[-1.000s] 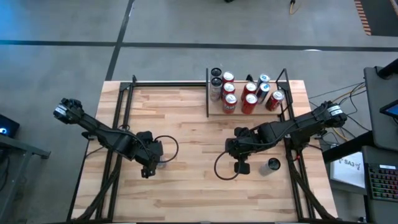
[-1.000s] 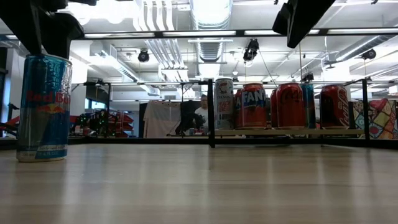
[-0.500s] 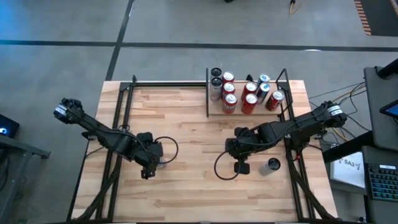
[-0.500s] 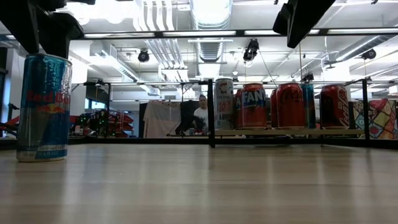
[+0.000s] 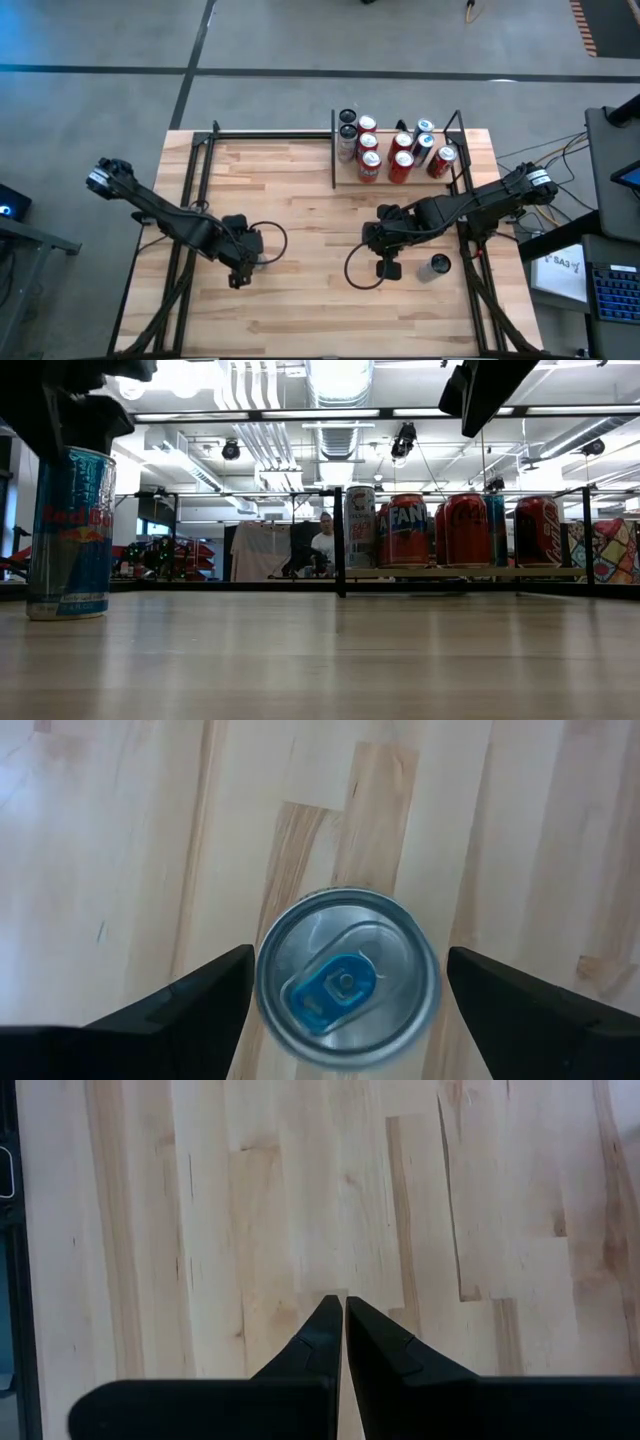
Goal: Place canned beverage on shelf
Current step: Put the blue soda can on the shelf aligned with the other blue soda cans
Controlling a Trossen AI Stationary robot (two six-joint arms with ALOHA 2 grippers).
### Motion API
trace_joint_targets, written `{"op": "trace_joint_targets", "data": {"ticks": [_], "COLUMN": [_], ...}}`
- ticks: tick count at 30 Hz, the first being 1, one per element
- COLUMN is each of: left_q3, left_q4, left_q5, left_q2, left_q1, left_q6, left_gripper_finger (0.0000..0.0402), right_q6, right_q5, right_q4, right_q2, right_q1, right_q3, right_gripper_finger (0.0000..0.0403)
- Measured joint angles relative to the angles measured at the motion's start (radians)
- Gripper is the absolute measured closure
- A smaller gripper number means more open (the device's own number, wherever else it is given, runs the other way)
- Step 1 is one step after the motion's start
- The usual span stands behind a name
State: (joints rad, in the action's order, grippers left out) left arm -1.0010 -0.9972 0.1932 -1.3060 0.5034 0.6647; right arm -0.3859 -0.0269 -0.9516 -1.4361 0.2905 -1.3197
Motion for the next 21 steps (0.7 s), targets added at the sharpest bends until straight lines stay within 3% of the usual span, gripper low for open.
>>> {"op": "trace_joint_targets", "data": {"ticks": [10, 21], "left_q3": [0.042, 0.042], "left_q4": [0.040, 0.041], "left_q5": [0.010, 0.033], "left_q2": [0.000, 0.000], "left_q1": [-0.001, -0.001], "left_q6": [0.000, 0.003], "left_gripper_finger": [0.0092, 0.0179], "right_q6": [-0.010, -0.008], "right_q5": [-0.001, -0.003], "right_q4": [0.006, 0.024], "right_q2": [0.000, 0.000], "right_q1": [0.000, 0.012], "right_q3": [0.000, 0.000], "right_gripper_finger": [0.0394, 0.0394]}}
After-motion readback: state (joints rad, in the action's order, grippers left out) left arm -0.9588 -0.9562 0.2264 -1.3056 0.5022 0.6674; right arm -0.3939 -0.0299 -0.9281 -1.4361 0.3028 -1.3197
